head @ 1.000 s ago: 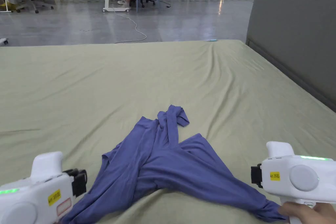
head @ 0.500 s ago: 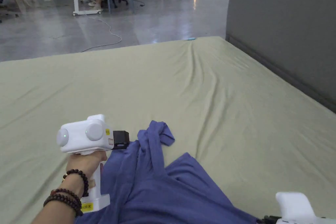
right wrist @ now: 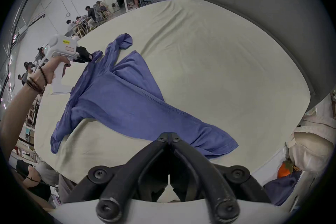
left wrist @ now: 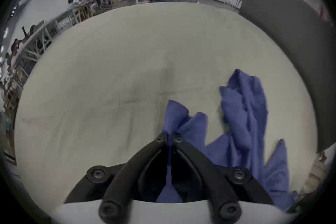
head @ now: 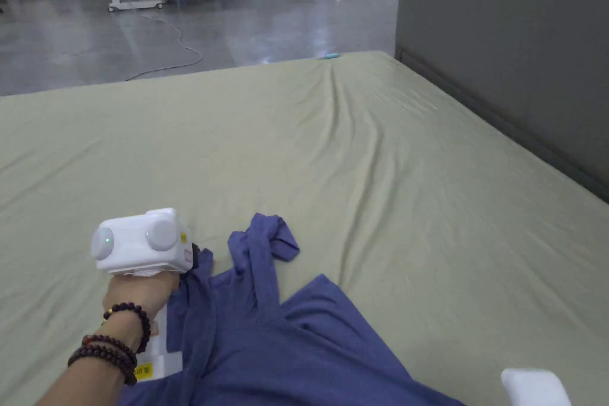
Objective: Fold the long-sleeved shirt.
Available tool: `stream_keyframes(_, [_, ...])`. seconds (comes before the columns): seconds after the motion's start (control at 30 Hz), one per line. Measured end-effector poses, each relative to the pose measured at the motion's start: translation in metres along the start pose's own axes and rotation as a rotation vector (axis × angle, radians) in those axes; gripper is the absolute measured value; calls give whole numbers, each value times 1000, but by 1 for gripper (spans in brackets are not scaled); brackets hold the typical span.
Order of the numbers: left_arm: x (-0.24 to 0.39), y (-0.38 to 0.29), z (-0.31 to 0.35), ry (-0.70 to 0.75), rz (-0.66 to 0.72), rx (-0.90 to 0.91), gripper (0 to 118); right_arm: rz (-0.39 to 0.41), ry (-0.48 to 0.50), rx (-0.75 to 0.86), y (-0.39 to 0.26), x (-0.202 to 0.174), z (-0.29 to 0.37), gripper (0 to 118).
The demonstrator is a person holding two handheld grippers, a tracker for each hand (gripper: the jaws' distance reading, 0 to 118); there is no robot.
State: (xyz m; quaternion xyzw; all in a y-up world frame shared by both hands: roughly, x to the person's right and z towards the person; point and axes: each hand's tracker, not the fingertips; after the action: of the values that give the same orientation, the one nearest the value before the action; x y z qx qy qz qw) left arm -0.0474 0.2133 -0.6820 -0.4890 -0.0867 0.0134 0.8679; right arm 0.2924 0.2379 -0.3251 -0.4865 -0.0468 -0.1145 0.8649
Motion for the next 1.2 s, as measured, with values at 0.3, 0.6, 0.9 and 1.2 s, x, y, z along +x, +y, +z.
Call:
stream_keyframes(0.3, [-31,-85,174,-103,-21,248,0,16,36,52,0,-12,21,0])
stream_keyframes(0.6, [-48,-270,192,-42,40,21,0,48,71,88,-8,-26,37,0])
stream_keyframes(0.9, [-60,-287,203,-146,144,140,96,68,80,89,-18,-33,45,0])
stream_keyframes(1.2, [-56,-223,241,-14,74,352,0,59,90,98,-15,-35,42,0])
